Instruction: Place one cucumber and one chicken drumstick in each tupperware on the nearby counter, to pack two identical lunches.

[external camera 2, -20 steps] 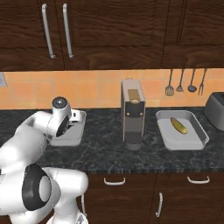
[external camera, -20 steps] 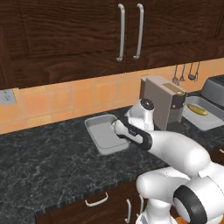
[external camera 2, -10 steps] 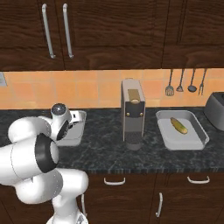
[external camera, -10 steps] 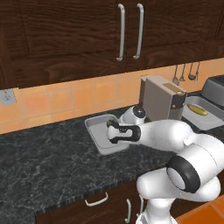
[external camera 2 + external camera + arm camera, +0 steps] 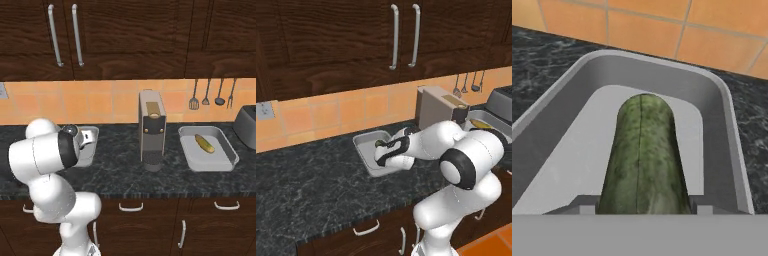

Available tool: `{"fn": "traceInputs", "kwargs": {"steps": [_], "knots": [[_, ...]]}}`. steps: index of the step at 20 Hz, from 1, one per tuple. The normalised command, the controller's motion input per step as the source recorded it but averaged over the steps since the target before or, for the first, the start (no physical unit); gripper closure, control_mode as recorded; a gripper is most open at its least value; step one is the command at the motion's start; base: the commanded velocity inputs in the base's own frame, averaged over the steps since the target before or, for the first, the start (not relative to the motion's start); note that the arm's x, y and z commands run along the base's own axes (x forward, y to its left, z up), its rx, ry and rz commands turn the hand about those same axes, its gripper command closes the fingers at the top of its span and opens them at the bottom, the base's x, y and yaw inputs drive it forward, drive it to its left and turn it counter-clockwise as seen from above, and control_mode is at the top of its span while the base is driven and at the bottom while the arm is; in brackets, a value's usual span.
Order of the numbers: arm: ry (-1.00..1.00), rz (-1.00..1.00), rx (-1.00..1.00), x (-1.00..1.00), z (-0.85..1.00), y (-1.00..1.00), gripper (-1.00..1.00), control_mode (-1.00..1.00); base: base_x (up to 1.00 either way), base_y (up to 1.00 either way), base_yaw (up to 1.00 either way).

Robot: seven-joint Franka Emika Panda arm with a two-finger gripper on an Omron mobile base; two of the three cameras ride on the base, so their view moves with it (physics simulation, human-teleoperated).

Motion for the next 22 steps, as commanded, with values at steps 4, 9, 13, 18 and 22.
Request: {"fn": "traceInputs", "kwargs": {"steps": [4,9,13,18,22], "knots": [[-0.02,0.0,0.0,0.15,0.19,0.0,-1.0,-1.0,0.0,0.0,0.0],[-0.05,0.0,0.0,-0.6,0.86,-0.01,-1.0,-1.0,0.0,0.0,0.0],[-0.12,0.0,0.0,-0.88,1.0,-0.05,-1.0,-1.0,0.0,0.0,0.0],[0.05,-0.1,0.0,-0.82,1.0,-0.05,-1.0,-1.0,0.0,0.0,0.0],[0.38,-0.21,0.06,-1.0,1.0,-0.38,-1.0,-1.0,0.0,0.0,0.0]]}}
